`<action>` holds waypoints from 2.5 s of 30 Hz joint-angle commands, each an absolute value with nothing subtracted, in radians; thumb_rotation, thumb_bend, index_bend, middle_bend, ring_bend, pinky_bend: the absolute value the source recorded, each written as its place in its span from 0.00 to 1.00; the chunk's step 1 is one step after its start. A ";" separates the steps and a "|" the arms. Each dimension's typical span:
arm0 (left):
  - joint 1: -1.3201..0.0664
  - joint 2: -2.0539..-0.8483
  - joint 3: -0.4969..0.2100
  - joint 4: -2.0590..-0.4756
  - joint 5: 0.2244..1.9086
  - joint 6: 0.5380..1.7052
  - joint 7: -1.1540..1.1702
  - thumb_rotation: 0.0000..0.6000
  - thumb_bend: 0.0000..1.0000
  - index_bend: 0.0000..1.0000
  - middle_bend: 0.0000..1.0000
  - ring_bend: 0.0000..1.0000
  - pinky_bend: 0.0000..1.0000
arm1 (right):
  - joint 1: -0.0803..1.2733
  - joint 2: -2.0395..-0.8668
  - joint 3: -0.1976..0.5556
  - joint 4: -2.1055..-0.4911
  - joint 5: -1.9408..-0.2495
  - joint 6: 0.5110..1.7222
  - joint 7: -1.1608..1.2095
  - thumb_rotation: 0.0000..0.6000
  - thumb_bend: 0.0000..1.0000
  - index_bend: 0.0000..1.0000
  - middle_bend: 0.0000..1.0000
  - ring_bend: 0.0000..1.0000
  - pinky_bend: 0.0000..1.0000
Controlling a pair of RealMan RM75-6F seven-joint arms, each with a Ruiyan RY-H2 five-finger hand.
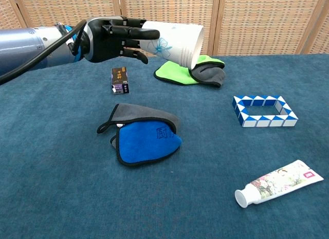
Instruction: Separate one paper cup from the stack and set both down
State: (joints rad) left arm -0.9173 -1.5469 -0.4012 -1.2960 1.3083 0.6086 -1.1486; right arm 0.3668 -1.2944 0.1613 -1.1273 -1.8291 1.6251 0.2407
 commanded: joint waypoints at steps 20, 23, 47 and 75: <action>-0.980 -1.740 -0.406 -1.136 1.294 0.593 -1.281 1.00 0.14 0.51 0.50 0.45 0.51 | 0.523 -1.354 0.156 -1.056 -1.900 1.629 0.236 1.00 0.22 0.38 0.28 0.16 0.08; -0.993 -1.751 -0.414 -1.125 1.282 0.582 -1.274 1.00 0.14 0.51 0.50 0.45 0.51 | 0.549 -1.357 0.151 -1.053 -1.914 1.617 0.221 1.00 0.22 0.39 0.29 0.18 0.13; -1.033 -1.789 -0.434 -1.147 1.237 0.567 -1.178 1.00 0.14 0.51 0.50 0.45 0.51 | 0.668 -1.420 0.140 -1.115 -1.906 1.533 0.138 1.00 0.37 0.47 0.31 0.19 0.15; -1.035 -1.825 -0.454 -1.133 1.213 0.542 -1.146 1.00 0.14 0.51 0.50 0.45 0.51 | 0.710 -1.487 0.106 -1.043 -1.880 1.539 0.141 1.00 0.47 0.58 0.16 0.19 0.19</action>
